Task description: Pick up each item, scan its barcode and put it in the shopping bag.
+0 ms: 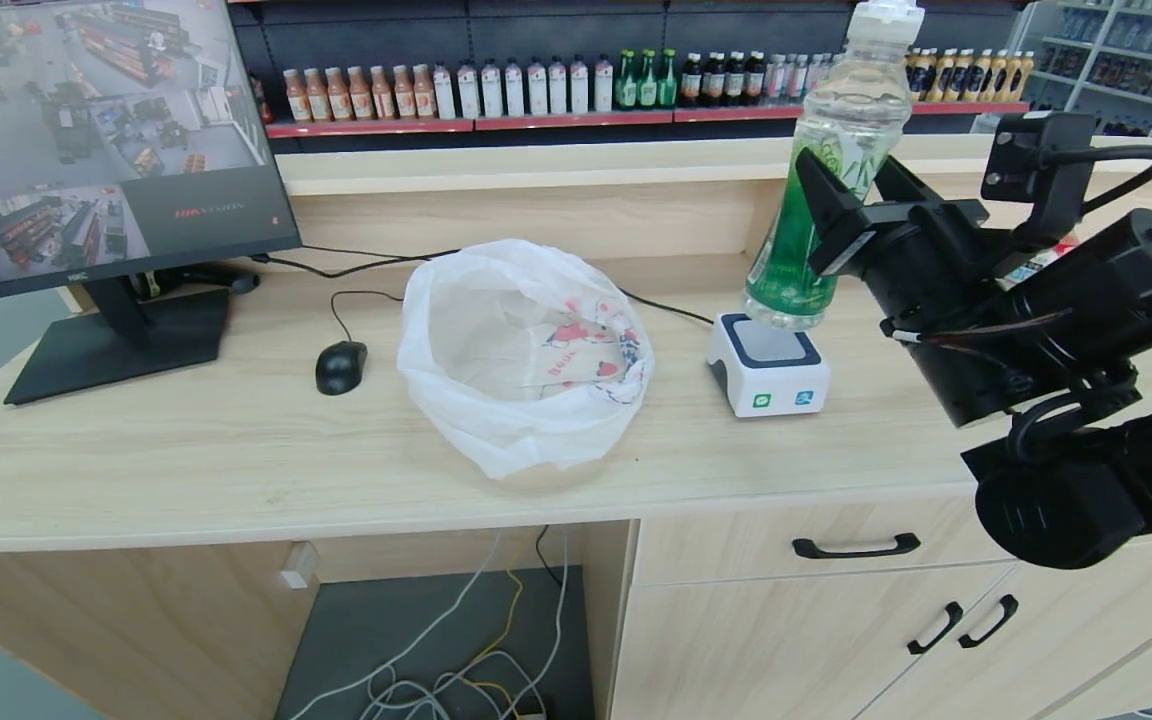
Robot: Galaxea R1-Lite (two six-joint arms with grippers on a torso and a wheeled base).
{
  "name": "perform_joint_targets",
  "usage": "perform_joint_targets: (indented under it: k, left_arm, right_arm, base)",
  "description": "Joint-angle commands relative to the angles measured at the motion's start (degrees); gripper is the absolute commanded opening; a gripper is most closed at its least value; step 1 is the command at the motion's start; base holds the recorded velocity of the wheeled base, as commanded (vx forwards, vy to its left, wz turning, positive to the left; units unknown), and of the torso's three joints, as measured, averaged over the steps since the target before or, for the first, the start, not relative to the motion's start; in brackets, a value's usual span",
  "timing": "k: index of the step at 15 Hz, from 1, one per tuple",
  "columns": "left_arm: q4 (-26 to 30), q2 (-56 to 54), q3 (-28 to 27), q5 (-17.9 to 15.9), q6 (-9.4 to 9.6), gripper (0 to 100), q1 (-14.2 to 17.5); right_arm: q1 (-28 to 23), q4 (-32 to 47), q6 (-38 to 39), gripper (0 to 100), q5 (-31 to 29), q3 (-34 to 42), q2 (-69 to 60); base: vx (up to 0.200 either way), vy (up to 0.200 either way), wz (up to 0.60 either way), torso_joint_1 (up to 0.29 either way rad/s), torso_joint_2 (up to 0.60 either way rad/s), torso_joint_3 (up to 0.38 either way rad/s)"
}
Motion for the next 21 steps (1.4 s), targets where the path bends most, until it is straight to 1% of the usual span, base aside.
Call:
perform_joint_targets:
  k: [1, 12, 21]
  left_arm:
    - [0.0, 0.0, 0.0, 0.04, -0.04, 100, 0.01]
    - [0.0, 0.0, 0.0, 0.04, -0.04, 100, 0.01]
    - [0.0, 0.0, 0.0, 0.04, 0.04, 100, 0.01]
  right_arm:
    - [0.12, 0.14, -0.03, 0, 0.03, -0.45, 0.19]
    - [0.12, 0.14, -0.03, 0, 0.03, 0.69, -0.77]
    - [0.73, 0.14, -0.03, 0, 0.38, 2.36, -0.25]
  base:
    - [0.0, 0.2, 0.0, -0.002, 0.0, 0.002]
    - [0.0, 0.2, 0.0, 0.005, 0.0, 0.002]
    - [0.0, 0.0, 0.0, 0.0, 0.0, 0.0]
